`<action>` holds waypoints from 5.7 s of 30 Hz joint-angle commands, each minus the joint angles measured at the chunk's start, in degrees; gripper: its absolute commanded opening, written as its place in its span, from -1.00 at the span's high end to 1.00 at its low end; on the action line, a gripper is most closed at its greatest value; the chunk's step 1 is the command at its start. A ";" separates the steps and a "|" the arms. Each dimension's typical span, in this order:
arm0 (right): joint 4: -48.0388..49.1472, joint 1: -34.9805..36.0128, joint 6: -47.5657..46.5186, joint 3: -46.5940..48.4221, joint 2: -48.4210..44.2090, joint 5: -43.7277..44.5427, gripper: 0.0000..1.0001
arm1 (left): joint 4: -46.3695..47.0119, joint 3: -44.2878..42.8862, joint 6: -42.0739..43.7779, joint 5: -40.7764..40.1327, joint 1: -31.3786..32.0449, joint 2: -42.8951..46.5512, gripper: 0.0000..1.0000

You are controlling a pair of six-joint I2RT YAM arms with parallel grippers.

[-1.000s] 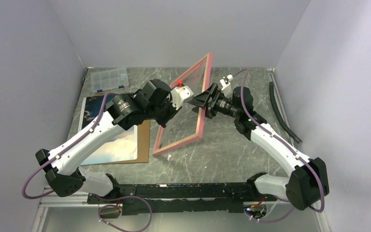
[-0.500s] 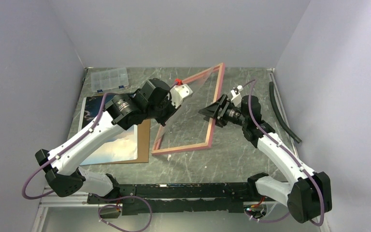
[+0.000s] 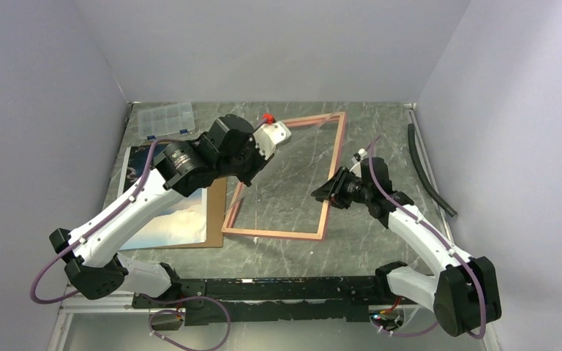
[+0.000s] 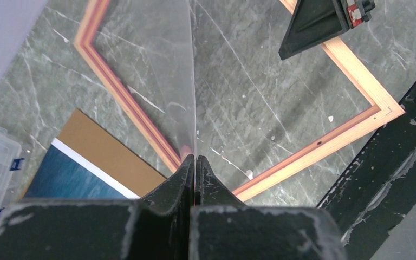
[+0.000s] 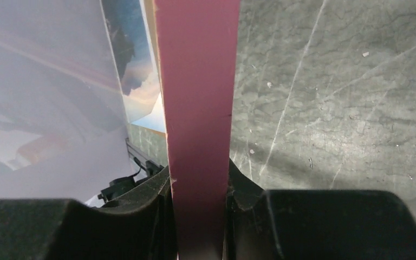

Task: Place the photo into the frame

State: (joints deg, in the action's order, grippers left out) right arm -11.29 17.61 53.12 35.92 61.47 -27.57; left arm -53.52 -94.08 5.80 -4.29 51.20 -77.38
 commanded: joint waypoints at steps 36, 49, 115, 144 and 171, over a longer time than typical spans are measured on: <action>-3.90 4.15 -12.63 3.08 27.26 24.81 0.79 | 22.90 0.41 20.80 -17.88 -0.12 9.66 0.95; -6.99 4.10 -13.43 5.43 21.80 25.50 -0.30 | 19.83 3.95 20.63 -16.53 -0.09 11.63 0.95; -11.73 36.68 -15.21 55.40 58.85 42.75 -0.39 | 20.06 7.58 30.52 -31.45 -2.98 19.81 0.95; 5.07 14.40 21.50 32.64 17.82 8.27 -0.99 | 8.17 15.16 11.02 -4.28 -3.00 18.96 0.95; 5.11 16.74 25.46 29.73 27.79 10.62 -0.75 | 7.83 18.69 5.73 5.80 -2.82 17.14 0.95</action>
State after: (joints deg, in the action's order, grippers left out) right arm -8.91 33.80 77.54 64.42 87.96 -17.85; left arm -46.72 -75.96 14.94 -2.11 48.40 -60.38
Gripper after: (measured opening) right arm 0.901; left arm 0.034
